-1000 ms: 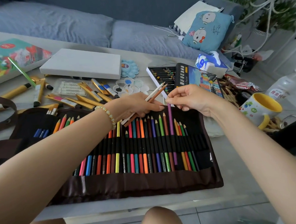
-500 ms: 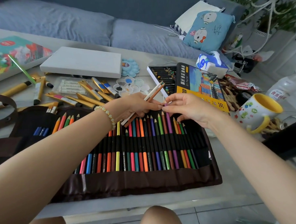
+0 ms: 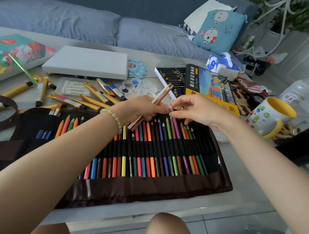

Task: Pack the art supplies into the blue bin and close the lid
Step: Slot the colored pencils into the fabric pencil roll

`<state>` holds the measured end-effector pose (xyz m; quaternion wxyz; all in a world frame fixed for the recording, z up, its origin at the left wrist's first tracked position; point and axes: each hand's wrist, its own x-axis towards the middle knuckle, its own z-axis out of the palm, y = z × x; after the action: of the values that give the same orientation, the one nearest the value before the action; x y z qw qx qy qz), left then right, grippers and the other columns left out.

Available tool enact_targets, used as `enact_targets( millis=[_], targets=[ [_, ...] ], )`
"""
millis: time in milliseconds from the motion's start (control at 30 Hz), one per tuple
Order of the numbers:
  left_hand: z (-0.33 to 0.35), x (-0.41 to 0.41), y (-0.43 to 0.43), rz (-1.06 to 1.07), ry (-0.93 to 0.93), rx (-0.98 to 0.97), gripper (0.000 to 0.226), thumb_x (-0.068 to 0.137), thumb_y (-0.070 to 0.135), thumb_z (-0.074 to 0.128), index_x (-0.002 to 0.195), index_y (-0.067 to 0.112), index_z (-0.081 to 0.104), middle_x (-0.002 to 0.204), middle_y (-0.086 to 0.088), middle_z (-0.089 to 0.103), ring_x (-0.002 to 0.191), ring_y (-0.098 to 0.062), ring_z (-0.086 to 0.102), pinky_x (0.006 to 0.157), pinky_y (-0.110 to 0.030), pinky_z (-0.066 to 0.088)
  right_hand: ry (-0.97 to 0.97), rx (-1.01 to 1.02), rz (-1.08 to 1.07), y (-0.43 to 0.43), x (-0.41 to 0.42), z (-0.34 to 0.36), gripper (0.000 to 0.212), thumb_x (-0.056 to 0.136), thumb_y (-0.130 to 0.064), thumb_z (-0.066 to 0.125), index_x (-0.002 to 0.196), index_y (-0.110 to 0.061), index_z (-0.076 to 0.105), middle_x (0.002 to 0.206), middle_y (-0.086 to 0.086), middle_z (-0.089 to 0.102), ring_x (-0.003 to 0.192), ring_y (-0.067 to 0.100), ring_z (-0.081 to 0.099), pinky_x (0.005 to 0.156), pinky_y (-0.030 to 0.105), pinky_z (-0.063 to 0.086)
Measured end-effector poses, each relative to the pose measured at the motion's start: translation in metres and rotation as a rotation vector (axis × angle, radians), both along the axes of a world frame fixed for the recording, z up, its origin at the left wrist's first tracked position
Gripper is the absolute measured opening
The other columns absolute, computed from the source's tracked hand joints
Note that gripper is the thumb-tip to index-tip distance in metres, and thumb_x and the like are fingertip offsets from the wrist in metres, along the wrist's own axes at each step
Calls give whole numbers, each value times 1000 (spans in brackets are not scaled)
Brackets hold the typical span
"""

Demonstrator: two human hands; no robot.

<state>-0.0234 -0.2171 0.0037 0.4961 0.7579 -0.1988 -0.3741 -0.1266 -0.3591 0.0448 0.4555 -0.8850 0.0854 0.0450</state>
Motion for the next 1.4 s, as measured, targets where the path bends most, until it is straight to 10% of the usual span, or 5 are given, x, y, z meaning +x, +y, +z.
enact_targets(
  millis=[567, 833, 1033, 1133, 1400],
  targets=[
    [14, -6, 1, 93, 108, -245, 39, 100, 43, 35, 100, 13, 59, 85, 2, 62, 43, -3, 27, 35, -11, 26, -46, 307, -308, 4, -19, -14, 32, 89, -24, 64, 119, -19, 57, 72, 3, 51, 49, 7, 42, 39, 17, 30],
    [34, -29, -5, -179, 67, -285, 37, 104, 31, 31, 104, 10, 60, 80, 3, 66, 49, -5, 23, 41, -11, 26, -142, 678, -396, 10, -8, -15, 13, 89, -29, 61, 96, -20, 68, 67, -14, 61, 53, 4, 34, 41, 13, 25],
    [36, -29, -15, -145, -49, -225, 37, 104, 33, 32, 114, 13, 62, 102, -5, 69, 81, -15, 63, 74, -23, 57, -256, 892, -533, -10, -16, -13, 14, 95, -23, 54, 85, -17, 61, 84, 0, 68, 82, 14, 64, 81, 28, 51],
    [34, -18, -17, -42, -280, -61, 37, 103, 30, 32, 116, 12, 62, 108, -4, 67, 64, -12, 48, 56, -18, 45, -299, 979, -579, -19, -21, -13, 14, 99, -18, 46, 90, -14, 56, 82, 3, 72, 82, 17, 70, 81, 32, 54],
    [12, -9, -16, -177, -378, 182, 31, 95, 41, 52, 96, 13, 67, 66, -3, 46, 53, -13, 40, 44, -19, 34, -286, 828, -513, -27, -24, -22, 7, 97, -19, 49, 97, -17, 56, 77, -1, 71, 79, 14, 71, 73, 29, 56]
  ],
)
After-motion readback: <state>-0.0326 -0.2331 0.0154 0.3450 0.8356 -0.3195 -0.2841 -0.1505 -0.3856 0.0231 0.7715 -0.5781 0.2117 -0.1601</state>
